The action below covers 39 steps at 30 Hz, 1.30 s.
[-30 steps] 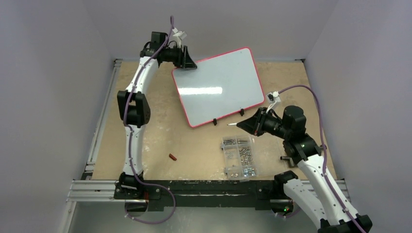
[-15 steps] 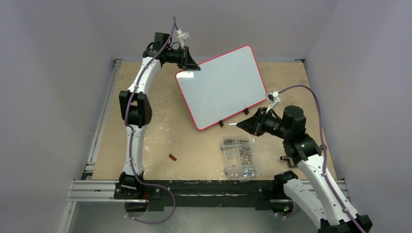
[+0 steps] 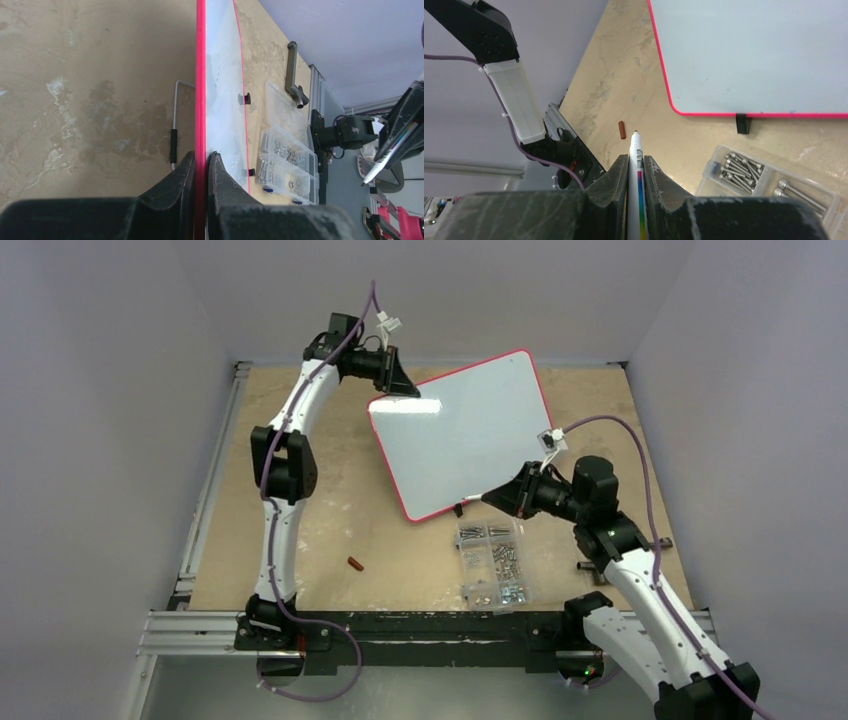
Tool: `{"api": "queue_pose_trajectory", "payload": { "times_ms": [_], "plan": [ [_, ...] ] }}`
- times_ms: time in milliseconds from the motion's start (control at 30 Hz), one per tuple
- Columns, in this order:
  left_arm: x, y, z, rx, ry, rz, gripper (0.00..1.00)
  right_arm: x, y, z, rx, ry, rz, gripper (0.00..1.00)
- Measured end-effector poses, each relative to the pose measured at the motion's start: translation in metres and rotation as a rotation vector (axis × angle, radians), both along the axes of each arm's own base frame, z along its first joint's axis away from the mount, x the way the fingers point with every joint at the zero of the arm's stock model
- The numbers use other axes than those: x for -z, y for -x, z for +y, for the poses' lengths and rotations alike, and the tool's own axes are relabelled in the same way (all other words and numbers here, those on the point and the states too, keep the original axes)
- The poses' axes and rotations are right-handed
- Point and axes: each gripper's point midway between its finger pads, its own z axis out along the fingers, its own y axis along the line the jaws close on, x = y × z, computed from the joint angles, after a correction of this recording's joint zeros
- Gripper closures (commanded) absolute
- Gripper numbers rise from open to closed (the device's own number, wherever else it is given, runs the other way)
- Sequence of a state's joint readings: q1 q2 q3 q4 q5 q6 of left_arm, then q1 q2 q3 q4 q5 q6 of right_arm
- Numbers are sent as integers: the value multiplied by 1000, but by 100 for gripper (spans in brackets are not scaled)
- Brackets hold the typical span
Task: Write a sentence on the whiteboard
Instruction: Hold the whiteboard on the whiteboard stand, then write a sentence on the whiteboard.
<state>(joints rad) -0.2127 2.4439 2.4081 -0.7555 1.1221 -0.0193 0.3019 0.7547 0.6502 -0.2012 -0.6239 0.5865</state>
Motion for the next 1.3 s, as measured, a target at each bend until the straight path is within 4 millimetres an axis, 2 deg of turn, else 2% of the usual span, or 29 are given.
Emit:
{"api": "queue_pose_trajectory", "payload": {
  "times_ms": [100, 267, 400, 633, 767, 900, 1133, 1300],
  "plan": [
    [3, 8, -6, 27, 4, 12, 100, 5, -9, 8, -14, 2, 5, 100],
    [6, 15, -9, 43, 8, 31, 100, 6, -25, 40, -61, 20, -33, 100],
    [5, 18, -7, 32, -4, 28, 100, 1, -46, 69, -61, 22, -113, 100],
    [-6, 24, -10, 20, -40, -16, 100, -17, -96, 96, 18, 40, -271, 100],
    [-7, 25, -9, 11, -65, -32, 100, -33, -122, 106, 55, 31, -359, 100],
    [-7, 26, -10, 8, -79, -43, 100, -37, -139, 117, 63, 21, -404, 100],
    [-9, 27, -11, -2, -96, -49, 100, -20, -153, 125, 72, 44, -407, 100],
    [-10, 28, -12, -7, -106, -55, 100, -21, -163, 128, 90, 49, -412, 100]
  ]
}}
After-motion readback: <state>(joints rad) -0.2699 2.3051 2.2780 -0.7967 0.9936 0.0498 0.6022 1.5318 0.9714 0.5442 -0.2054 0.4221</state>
